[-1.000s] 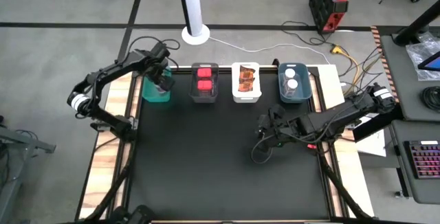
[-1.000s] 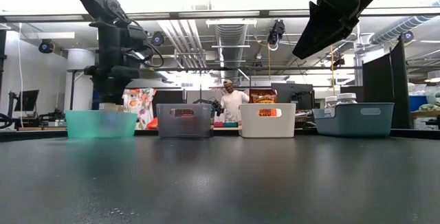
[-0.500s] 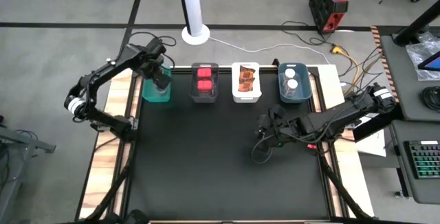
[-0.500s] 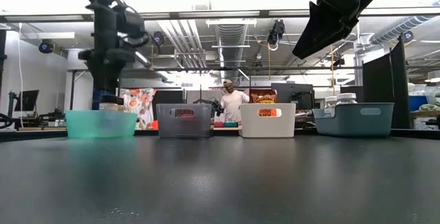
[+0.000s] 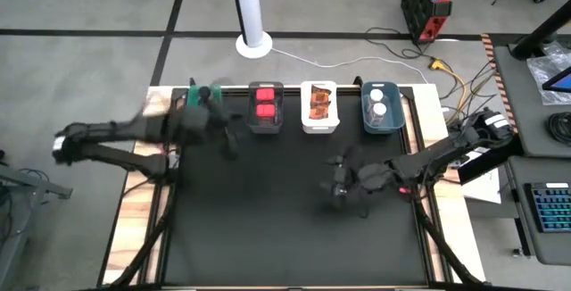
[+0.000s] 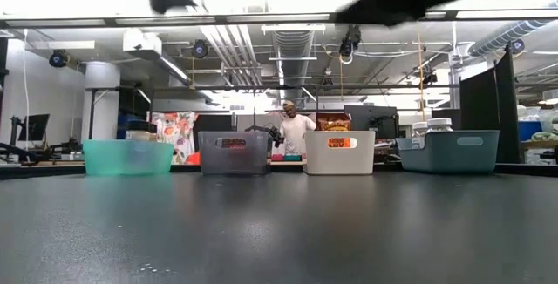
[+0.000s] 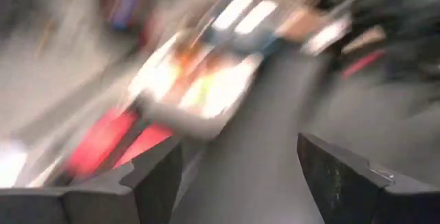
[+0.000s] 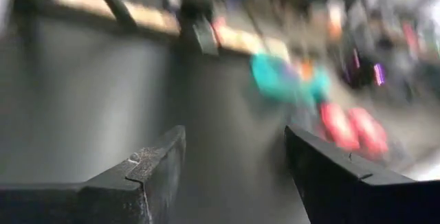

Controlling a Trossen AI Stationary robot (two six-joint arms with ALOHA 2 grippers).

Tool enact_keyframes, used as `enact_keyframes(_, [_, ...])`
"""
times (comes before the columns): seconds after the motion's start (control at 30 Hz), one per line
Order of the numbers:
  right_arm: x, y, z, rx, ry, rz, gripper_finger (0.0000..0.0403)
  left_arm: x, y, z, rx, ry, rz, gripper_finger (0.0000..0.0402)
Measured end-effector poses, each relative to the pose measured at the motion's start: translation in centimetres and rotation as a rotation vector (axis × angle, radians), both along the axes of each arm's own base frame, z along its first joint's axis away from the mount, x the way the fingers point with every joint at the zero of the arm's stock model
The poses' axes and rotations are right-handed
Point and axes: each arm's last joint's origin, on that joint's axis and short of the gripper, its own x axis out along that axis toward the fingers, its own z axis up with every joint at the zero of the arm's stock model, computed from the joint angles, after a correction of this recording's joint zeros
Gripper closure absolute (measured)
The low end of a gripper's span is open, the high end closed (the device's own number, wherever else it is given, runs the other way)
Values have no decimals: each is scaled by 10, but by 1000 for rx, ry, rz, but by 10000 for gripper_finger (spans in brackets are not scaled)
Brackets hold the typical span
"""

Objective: Sort spices by type
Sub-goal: Return to Home position

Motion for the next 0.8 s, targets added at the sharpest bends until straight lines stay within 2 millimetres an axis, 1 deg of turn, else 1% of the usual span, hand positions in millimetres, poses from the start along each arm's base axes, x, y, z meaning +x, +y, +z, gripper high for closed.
enact_keyframes(0.07, [0,-2,7,-41,-105,93,163,11,-33,-4,141,-207,-126,137])
enact_keyframes(0.1, [1,-6,13,-56,-176,149,163,15,-45,-6,209,-315,-152,138])
enact_keyframes(0.13, [3,-10,20,-61,-252,206,162,18,-54,-7,273,-403,-170,140])
enact_keyframes(0.2, [5,-24,30,-53,-357,326,163,22,-62,-9,359,-526,-182,147])
enact_keyframes(0.27, [6,-38,38,-38,-417,399,167,25,-60,-16,391,-516,-177,155])
enact_keyframes(0.33, [4,-52,42,-26,-437,408,173,33,-52,-24,396,-469,-185,163])
enact_keyframes(0.43, [-2,-66,46,-22,-456,384,182,40,-40,-39,388,-380,-278,174])
enact_keyframes(0.53, [-12,-74,43,-36,-449,362,190,40,-26,-51,372,-292,-398,182])
enact_keyframes(0.6, [-22,-76,40,-38,-440,351,195,36,-18,-55,348,-269,-421,187])
enact_keyframes(0.67, [-34,-77,37,-37,-446,343,201,29,-13,-54,333,-275,-395,192])
enact_keyframes(0.8, [-61,-78,31,-47,-481,331,214,5,-14,-50,327,-269,-393,199])
